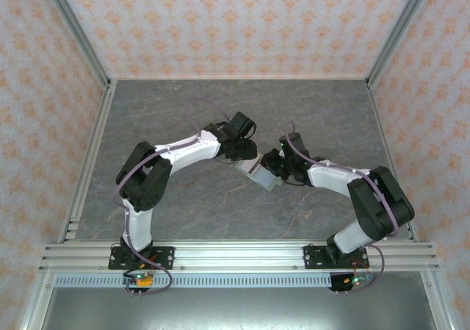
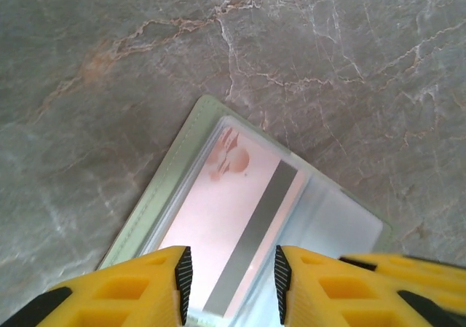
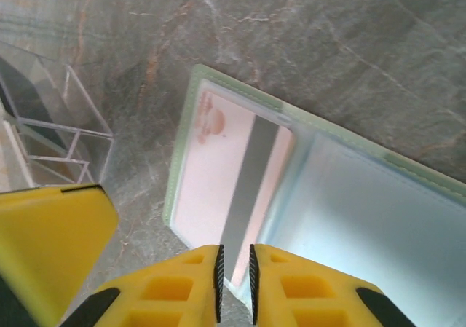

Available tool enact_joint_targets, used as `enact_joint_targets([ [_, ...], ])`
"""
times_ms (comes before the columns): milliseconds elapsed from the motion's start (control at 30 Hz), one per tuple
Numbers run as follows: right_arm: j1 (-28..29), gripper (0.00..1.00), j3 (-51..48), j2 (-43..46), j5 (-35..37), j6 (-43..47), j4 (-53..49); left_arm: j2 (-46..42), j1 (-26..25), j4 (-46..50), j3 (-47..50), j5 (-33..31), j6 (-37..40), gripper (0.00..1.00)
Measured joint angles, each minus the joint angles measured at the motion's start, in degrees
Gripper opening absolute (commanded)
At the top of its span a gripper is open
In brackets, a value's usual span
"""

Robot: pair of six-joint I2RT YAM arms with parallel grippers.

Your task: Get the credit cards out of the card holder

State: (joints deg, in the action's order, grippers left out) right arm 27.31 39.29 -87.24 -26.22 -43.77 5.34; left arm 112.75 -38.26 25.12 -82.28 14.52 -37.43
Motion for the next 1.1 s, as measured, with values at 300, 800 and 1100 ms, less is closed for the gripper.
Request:
enact_joint_targets([
  [300,0.00,0.23,0.37,-1.44,1.27,-3.74,-1.11,6.51,0.11,1.44,-2.21,0.11,1.05,0.39],
  [800,-0.07,0.19,3.50,-4.44,1.36,-4.46,-4.55,-1.22,-2.51,-1.09,10.08,4.66,-4.31,0.27],
  [1100,-0.13,0.16,2.05,-2.05,-2.80,-1.40,-5.49,-1.84,-2.62,-2.12,11.50,4.98,-6.38,0.22],
])
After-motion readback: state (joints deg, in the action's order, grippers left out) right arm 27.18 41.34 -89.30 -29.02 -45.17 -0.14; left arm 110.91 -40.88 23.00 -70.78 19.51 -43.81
